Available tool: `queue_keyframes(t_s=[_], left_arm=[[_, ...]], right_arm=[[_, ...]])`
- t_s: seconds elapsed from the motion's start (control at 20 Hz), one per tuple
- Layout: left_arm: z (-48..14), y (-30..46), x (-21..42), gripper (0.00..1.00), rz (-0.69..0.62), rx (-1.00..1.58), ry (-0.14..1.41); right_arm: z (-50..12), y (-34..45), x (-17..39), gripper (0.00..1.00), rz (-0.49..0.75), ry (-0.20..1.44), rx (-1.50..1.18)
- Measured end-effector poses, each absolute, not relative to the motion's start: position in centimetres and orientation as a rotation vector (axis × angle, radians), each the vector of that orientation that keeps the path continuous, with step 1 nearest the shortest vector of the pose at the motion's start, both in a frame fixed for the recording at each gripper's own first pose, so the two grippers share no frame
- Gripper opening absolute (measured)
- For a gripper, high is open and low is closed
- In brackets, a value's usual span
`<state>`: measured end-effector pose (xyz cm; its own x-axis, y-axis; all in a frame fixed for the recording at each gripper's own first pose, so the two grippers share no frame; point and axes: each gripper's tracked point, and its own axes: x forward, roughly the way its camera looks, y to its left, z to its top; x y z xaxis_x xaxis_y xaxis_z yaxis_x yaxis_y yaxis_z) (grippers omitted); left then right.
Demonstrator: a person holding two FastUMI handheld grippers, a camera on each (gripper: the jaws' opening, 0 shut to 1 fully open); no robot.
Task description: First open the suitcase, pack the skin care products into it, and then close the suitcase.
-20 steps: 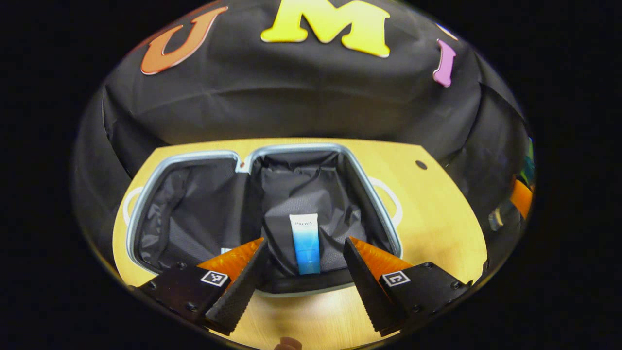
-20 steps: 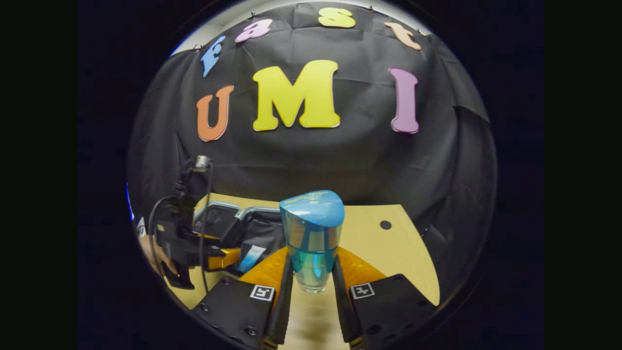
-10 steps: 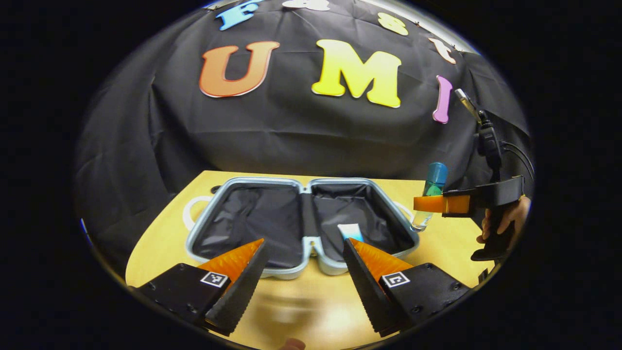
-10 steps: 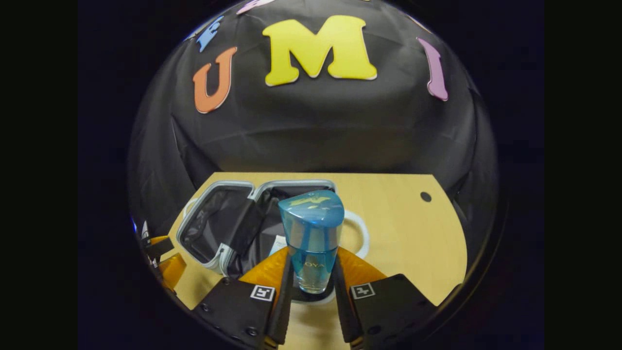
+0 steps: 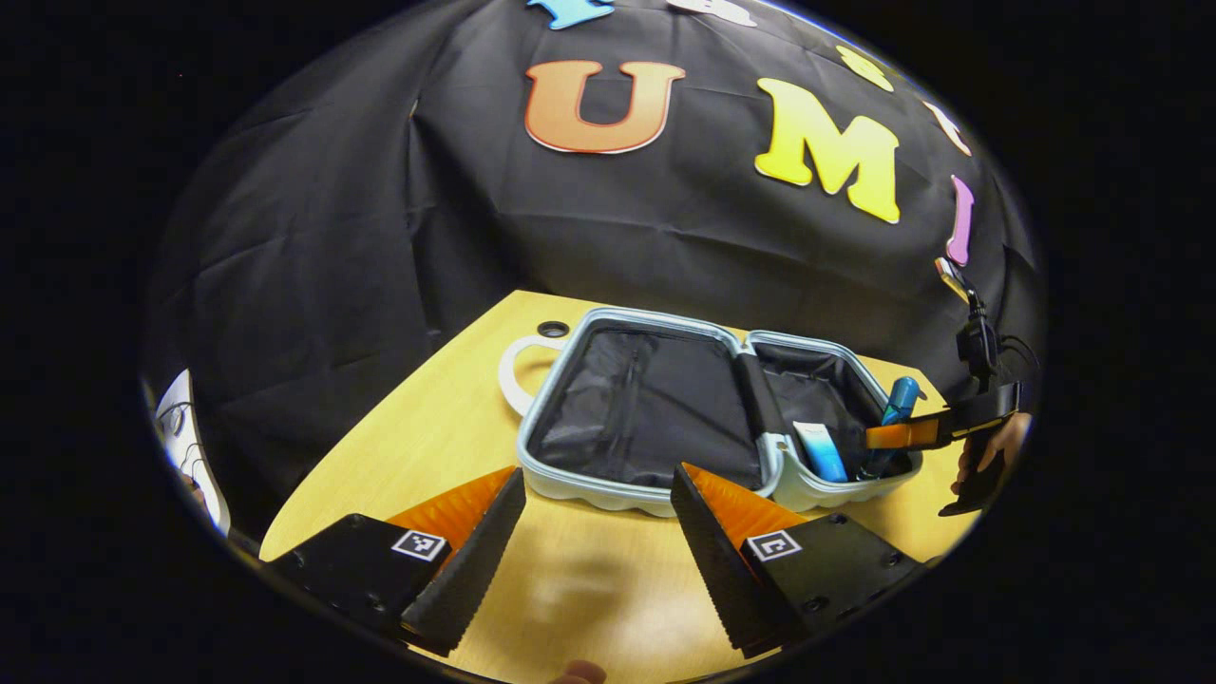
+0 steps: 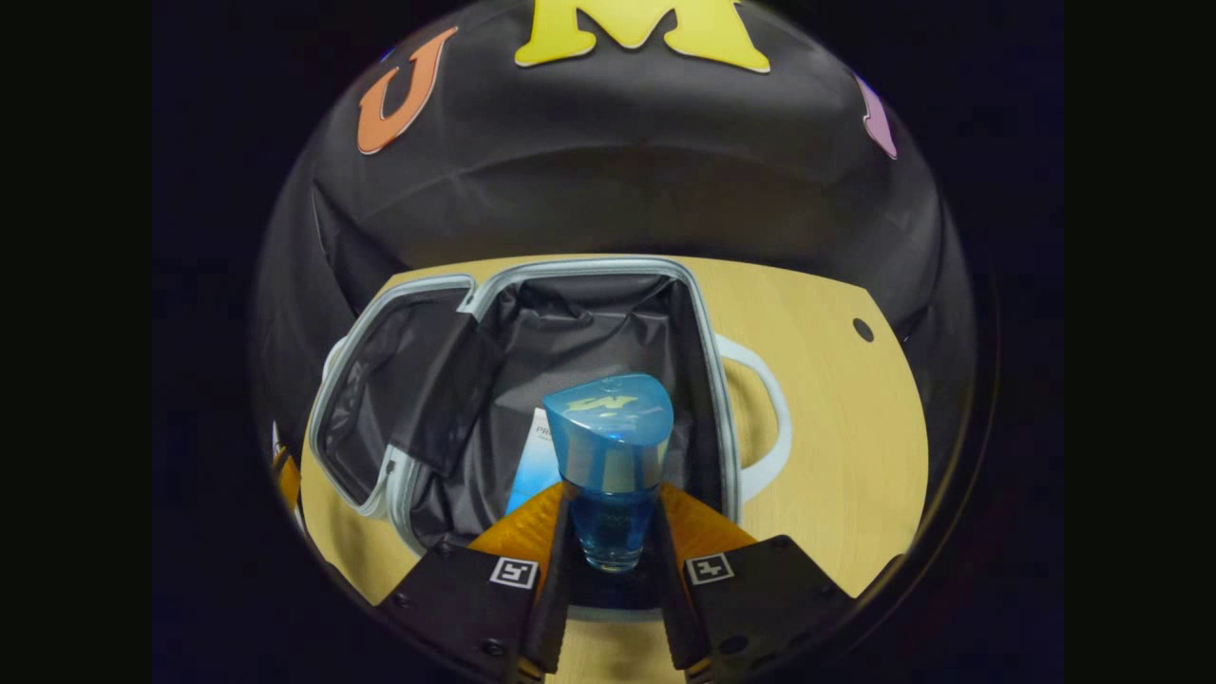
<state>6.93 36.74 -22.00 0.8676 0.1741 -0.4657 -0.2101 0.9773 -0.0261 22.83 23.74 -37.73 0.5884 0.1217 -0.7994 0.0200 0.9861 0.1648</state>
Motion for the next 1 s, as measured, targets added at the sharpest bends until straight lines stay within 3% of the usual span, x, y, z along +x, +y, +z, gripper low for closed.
queue_keyframes(t_s=[0.15, 0.6, 0.8, 1.0], left_arm=[[-22.4, 38.1, 7.2, 0.99, 0.228, -0.088, 0.480], [-23.6, 42.2, 7.3, 0.99, 0.319, -0.205, 0.478], [-23.7, 44.2, 8.3, 0.99, 0.332, -0.239, 0.457], [-23.3, 45.9, 11.4, 0.98, 0.305, -0.333, 0.415]], right_arm=[[-38.2, 23.7, 24.6, 0.36, 0.037, 0.950, 0.172], [-40.7, 23.8, 26.8, 0.42, -0.007, 0.977, 0.167], [-38.1, 23.4, 27.6, 0.41, -0.007, 0.925, 0.184], [-30.9, 21.4, 27.7, 0.45, -0.007, 0.776, 0.227]])
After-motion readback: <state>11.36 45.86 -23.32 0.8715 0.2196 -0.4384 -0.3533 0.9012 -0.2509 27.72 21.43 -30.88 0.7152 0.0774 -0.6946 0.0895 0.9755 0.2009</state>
